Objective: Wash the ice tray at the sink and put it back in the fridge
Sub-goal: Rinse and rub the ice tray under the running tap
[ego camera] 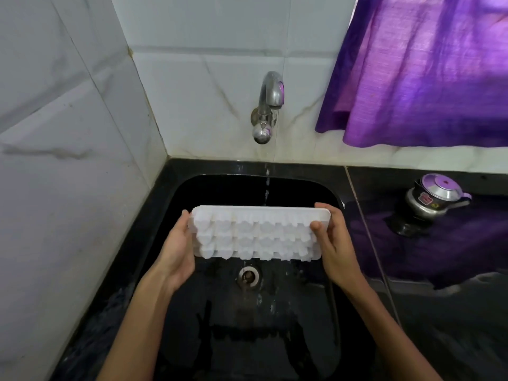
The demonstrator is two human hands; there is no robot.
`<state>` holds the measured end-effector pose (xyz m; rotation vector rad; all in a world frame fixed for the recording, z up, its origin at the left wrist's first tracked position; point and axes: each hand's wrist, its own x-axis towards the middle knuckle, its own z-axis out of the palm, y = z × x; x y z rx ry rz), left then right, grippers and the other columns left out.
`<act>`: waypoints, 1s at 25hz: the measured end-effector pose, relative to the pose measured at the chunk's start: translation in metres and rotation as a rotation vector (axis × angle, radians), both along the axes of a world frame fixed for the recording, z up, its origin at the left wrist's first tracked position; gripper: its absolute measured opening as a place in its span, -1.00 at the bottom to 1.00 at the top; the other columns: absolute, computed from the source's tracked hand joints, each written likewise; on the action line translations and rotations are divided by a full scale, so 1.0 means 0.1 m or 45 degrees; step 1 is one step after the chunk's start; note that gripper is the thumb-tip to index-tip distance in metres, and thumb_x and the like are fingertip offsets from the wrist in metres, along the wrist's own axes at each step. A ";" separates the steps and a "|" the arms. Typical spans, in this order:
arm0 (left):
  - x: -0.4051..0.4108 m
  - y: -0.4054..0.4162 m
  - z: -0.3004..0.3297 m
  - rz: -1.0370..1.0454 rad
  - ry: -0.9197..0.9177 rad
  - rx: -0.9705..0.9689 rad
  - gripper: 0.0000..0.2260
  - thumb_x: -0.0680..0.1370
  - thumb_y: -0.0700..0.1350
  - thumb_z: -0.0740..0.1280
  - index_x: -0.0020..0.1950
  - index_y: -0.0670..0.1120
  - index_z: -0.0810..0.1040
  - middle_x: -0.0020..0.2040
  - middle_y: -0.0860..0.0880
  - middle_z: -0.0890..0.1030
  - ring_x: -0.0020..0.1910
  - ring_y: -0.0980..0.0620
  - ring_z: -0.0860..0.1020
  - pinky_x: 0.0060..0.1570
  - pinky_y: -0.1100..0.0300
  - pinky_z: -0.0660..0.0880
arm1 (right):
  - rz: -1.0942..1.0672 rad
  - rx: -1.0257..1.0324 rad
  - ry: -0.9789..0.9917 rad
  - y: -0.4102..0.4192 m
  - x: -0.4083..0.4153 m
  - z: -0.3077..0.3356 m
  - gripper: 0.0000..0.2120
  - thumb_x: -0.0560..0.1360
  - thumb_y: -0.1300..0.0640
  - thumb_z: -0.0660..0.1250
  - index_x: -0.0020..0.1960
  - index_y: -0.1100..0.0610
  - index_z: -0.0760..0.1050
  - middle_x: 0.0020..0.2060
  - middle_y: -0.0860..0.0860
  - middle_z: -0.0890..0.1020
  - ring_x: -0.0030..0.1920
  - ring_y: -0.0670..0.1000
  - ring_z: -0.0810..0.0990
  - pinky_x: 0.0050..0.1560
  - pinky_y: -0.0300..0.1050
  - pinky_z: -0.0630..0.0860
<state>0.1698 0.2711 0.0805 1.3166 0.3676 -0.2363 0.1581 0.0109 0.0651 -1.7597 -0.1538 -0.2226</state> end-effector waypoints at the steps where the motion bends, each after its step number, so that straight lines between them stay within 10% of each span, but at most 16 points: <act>1: -0.02 -0.02 -0.05 -0.010 0.010 0.025 -0.54 0.64 0.11 -0.08 0.13 -0.03 0.58 0.04 -0.05 0.67 0.04 0.01 0.61 0.00 0.11 0.46 | -0.051 0.040 0.055 0.02 0.02 -0.05 -0.78 0.59 0.14 0.17 0.23 0.03 0.30 -0.04 -0.10 0.54 -0.10 -0.27 0.58 -0.19 -0.38 0.51; 7: -0.14 0.00 -0.32 -0.153 0.124 0.288 -0.75 0.61 -0.07 0.14 0.12 -0.11 0.56 0.03 -0.10 0.67 -0.04 -0.02 0.64 -0.05 0.11 0.54 | -0.273 0.063 0.594 0.05 0.09 -0.41 -0.68 0.61 -0.02 0.14 0.25 0.16 0.26 0.06 0.06 0.50 -0.04 -0.05 0.54 -0.25 -0.30 0.47; 16: -0.21 -0.16 -0.28 0.113 -0.122 0.254 -0.73 0.65 -0.09 0.08 0.29 -0.02 0.46 0.13 0.01 0.60 0.02 0.04 0.60 -0.06 0.14 0.53 | -0.329 0.002 0.639 0.06 0.16 -0.37 -0.67 0.62 -0.06 0.09 0.17 0.20 0.30 -0.12 0.01 0.47 -0.20 -0.08 0.47 -0.22 -0.17 0.43; 21: 0.08 -0.23 -0.29 0.371 -0.112 0.165 -0.65 0.65 -0.16 0.06 0.45 -0.02 0.30 0.28 -0.06 0.50 0.11 0.01 0.53 -0.02 0.12 0.52 | -0.269 -0.533 0.411 0.27 0.39 -0.22 -0.50 0.65 0.00 -0.02 0.51 0.24 0.10 0.49 0.17 0.19 0.45 0.13 0.24 0.40 -0.03 0.19; 25: 0.44 -0.27 -0.28 0.459 -0.071 0.167 -0.66 0.65 -0.17 0.05 0.43 -0.03 0.31 0.32 -0.09 0.47 0.16 -0.03 0.51 0.11 0.02 0.51 | -0.143 -1.127 0.178 0.56 0.66 -0.19 -0.44 0.64 -0.08 -0.13 0.54 0.20 -0.01 0.55 0.10 0.01 0.54 0.08 -0.10 0.50 -0.04 -0.17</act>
